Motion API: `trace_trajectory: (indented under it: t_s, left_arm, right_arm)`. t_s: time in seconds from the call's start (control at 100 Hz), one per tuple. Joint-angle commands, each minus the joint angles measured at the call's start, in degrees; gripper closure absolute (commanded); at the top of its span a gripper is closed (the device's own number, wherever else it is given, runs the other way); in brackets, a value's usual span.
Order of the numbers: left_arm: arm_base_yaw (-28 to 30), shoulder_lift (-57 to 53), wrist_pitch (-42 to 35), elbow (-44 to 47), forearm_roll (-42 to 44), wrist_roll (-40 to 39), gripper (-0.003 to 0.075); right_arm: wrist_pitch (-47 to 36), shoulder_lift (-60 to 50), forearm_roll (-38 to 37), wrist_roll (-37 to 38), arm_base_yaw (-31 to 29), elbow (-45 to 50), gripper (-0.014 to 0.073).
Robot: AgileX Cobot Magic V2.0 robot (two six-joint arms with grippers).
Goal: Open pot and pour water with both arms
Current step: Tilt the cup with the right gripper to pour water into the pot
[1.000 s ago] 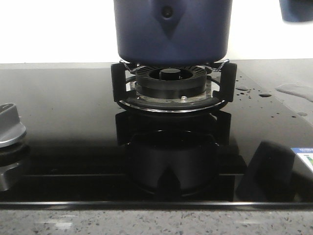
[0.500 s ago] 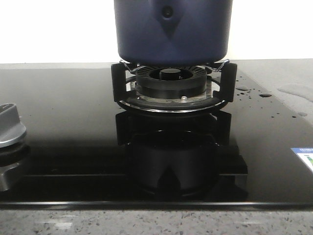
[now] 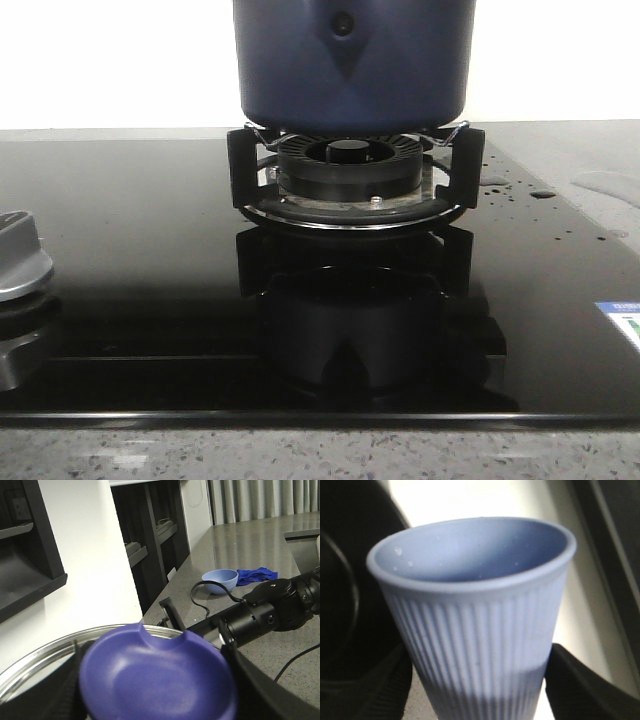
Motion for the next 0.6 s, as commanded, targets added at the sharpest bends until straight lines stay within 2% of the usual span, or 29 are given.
trace_trajectory:
  t_s: [0.0, 0.59]
  left_arm:
    - [0.0, -1.9, -1.5, -2.0, -5.5, -0.7, 0.047]
    - [0.0, -1.9, -1.0, -2.0, -5.5, -0.7, 0.047]
  right_arm:
    - [-0.8, -1.0, -3.1, 0.4, 0.0, -2.9, 0.0334]
    - [7.3, 3.2, -20.3, 0.3, 0.3, -13.2, 0.0334]
